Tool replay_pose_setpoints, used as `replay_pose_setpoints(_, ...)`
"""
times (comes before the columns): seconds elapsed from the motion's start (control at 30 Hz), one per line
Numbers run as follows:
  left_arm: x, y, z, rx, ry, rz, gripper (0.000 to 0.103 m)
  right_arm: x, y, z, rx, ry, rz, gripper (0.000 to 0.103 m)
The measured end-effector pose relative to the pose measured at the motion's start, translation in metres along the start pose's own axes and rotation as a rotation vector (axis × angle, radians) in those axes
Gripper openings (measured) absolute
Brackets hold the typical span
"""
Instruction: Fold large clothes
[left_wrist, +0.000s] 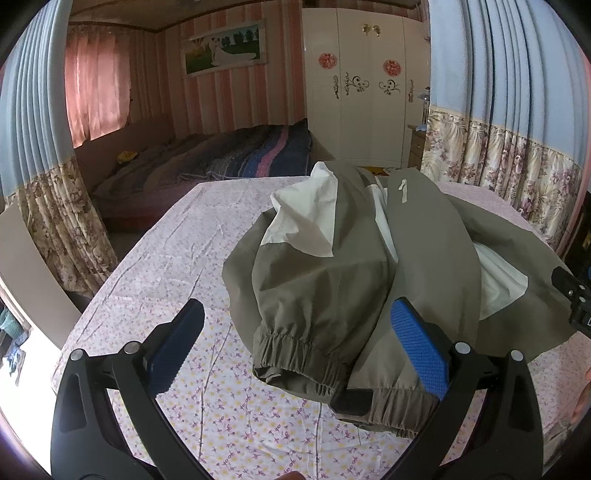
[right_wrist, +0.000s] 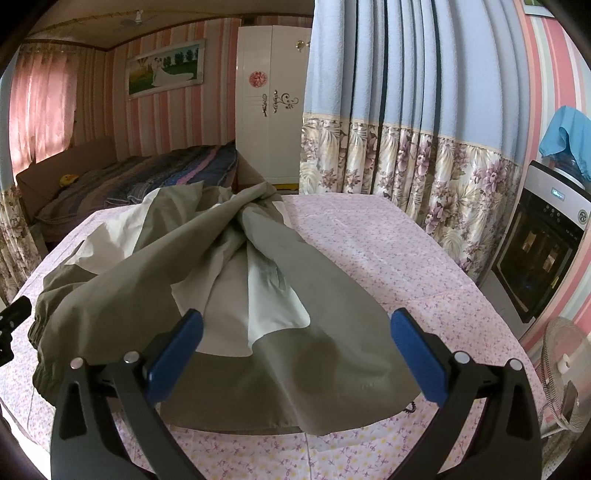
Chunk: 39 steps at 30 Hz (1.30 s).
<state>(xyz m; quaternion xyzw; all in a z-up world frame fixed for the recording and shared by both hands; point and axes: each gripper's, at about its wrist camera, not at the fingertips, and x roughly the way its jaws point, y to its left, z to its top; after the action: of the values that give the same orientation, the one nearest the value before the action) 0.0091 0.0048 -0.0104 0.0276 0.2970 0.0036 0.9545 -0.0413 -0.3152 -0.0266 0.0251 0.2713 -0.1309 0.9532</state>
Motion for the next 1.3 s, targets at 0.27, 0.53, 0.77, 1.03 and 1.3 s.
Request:
replay_pose_setpoints(0.27,-0.002,0.0,0.001,0.004,-0.007,-0.001,0.1,0.002,-0.007,-0.001,0.002,0.0,-0.002,0.101)
replay_pose_setpoints(0.53,-0.003,-0.001,0.003,0.003,-0.014,-0.002,0.1,0.002,-0.006,-0.001,0.001,-0.003,-0.004,0.101)
replay_pose_setpoints(0.77,-0.003,0.0,0.006,0.002,-0.019,0.004,0.1,-0.003,-0.016,0.012,0.0,-0.012,-0.012,0.101)
replay_pose_setpoints(1.03,-0.004,0.0,0.006,0.005,-0.022,0.004,0.1,0.0,-0.011,0.012,-0.004,-0.011,-0.015,0.101)
replay_pose_setpoints(1.3,-0.005,0.0,0.008,0.012,-0.024,-0.005,0.1,0.001,-0.011,0.012,-0.006,-0.012,-0.019,0.101)
